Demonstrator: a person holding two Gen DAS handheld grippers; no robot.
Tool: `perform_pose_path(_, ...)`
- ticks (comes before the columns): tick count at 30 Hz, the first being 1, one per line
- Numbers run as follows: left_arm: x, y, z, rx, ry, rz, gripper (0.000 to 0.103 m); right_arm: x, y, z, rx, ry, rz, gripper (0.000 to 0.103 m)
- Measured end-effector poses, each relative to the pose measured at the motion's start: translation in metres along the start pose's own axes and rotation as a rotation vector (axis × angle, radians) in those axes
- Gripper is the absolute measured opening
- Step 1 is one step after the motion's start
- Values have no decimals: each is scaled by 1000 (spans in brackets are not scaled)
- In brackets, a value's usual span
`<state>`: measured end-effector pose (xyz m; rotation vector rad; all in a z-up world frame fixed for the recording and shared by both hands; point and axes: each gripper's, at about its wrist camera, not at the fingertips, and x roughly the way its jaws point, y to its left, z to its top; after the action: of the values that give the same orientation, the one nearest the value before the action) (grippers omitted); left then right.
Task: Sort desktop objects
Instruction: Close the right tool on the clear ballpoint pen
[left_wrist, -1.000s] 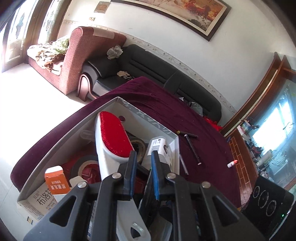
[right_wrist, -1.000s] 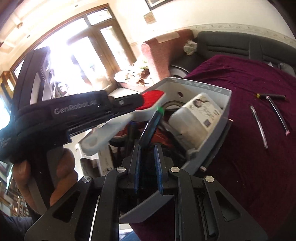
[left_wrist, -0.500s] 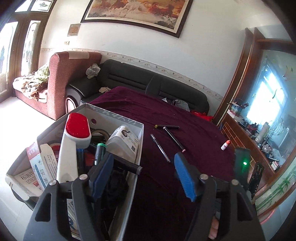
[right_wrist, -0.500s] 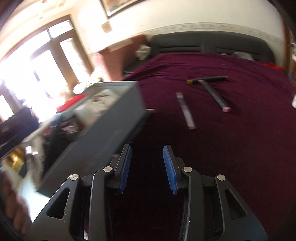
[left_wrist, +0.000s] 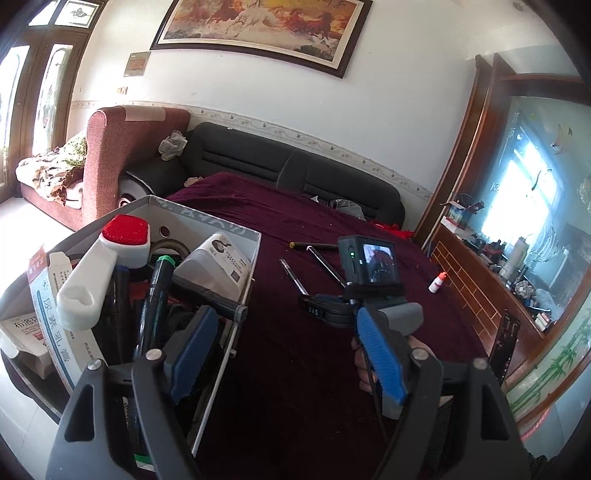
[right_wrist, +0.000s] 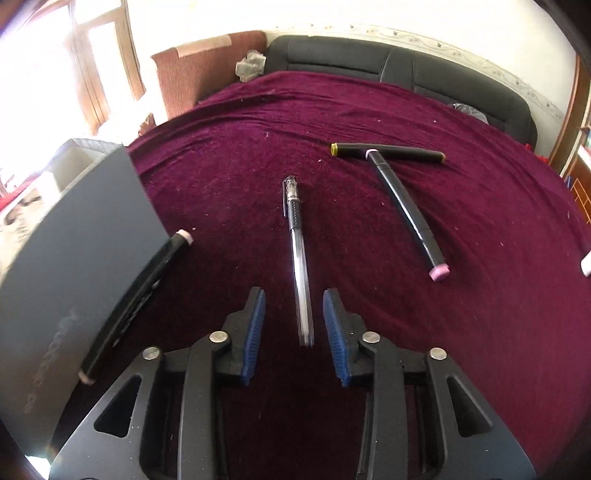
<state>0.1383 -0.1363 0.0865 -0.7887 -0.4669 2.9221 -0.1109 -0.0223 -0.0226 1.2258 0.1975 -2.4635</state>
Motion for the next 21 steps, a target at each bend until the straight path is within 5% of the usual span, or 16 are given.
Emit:
perform_pose_path(2,2,-1,-2,11,-1,7,103,6,2,2,-8,11,14,13)
perform_pose_path(9,9,-6,-6,7,39,-14,103,-8,-9,-16,51,44,34,9)
perform_pose_path(21,39,-57,-35,81,178,-88,103,-111,-26,-152,231,33,113,9)
